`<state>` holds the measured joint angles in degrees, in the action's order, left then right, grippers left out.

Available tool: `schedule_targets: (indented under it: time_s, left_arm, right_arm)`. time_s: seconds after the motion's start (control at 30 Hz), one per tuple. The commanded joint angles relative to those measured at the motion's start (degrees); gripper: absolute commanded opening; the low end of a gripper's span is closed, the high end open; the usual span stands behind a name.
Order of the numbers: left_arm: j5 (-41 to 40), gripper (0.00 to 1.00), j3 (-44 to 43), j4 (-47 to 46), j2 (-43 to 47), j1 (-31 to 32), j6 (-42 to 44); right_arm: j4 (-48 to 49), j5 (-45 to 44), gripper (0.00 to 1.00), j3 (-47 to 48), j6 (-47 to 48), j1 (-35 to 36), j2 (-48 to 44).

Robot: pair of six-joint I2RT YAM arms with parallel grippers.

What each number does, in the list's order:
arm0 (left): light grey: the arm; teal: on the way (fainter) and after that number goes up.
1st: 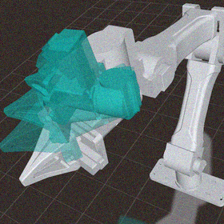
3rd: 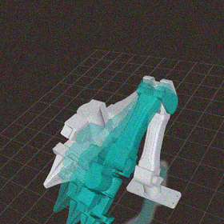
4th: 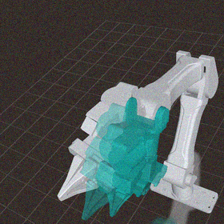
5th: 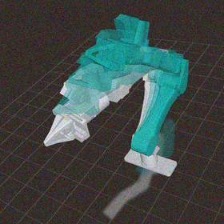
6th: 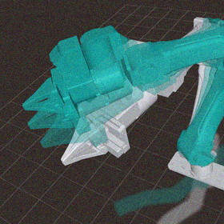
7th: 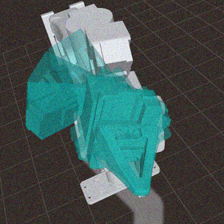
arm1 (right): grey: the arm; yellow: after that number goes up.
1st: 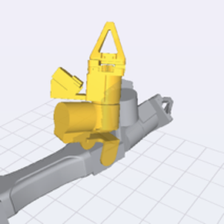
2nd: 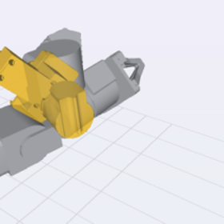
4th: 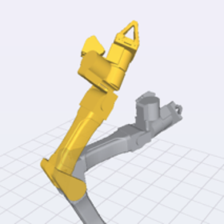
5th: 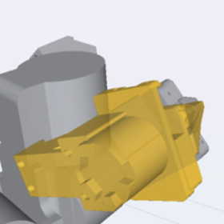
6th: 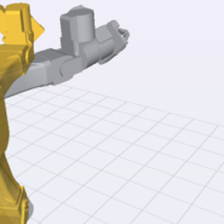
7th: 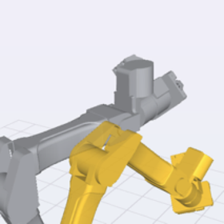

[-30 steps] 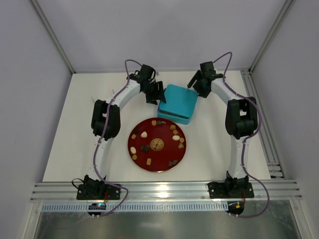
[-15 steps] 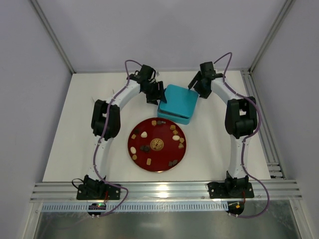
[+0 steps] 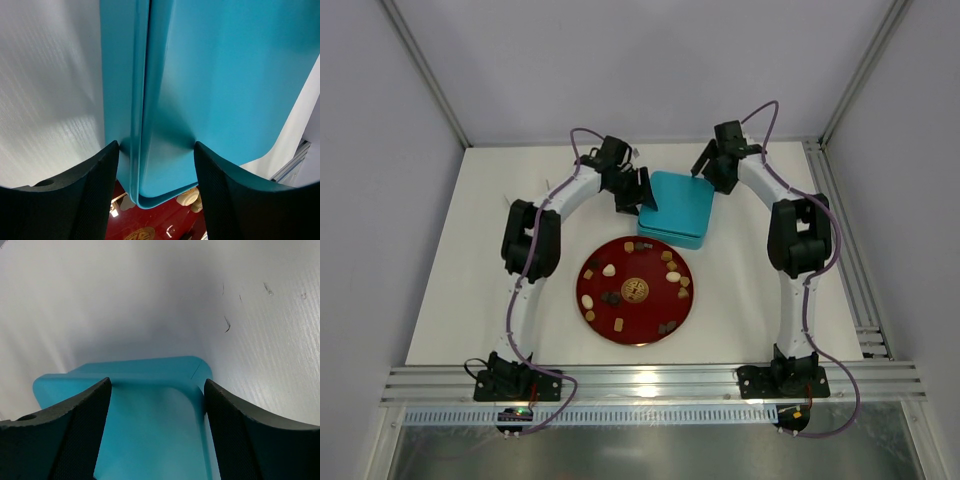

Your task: Pack the chocolate

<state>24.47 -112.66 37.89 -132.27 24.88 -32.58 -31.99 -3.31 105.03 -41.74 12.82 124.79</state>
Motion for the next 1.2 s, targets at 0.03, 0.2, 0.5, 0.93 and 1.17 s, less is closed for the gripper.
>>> schedule_targets:
  time_s: [0.03, 0.2, 0.5, 0.93, 1.17]
  left_arm:
    - [2.7, 0.62, 0.2, -4.0, 3.9, 0.3, -1.6]
    - [3.6, 0.64, 0.5, -5.3, 4.7, 0.3, -2.1]
    - [2.5, 0.66, 6.2, -7.6, 8.9, -0.8, -3.8]
    - [4.9, 0.67, 15.3, -15.6, 12.4, -1.9, -7.9]
    - [5.5, 0.68, 18.6, -16.1, 13.2, -1.9, -8.3]
  right_arm:
    - [-1.0, -0.6, 0.75, 2.1, 1.4, 0.5, 1.0]
    - [-0.9, -0.7, 0.75, 1.9, 1.6, 0.5, 1.1]
    - [-0.7, -0.7, 0.75, 1.1, 2.0, 0.5, 0.7]
    - [0.3, -0.8, 0.75, -1.1, 2.3, 0.7, -1.9]
    - [0.4, -1.3, 0.75, -1.8, 2.5, 1.3, -2.4]
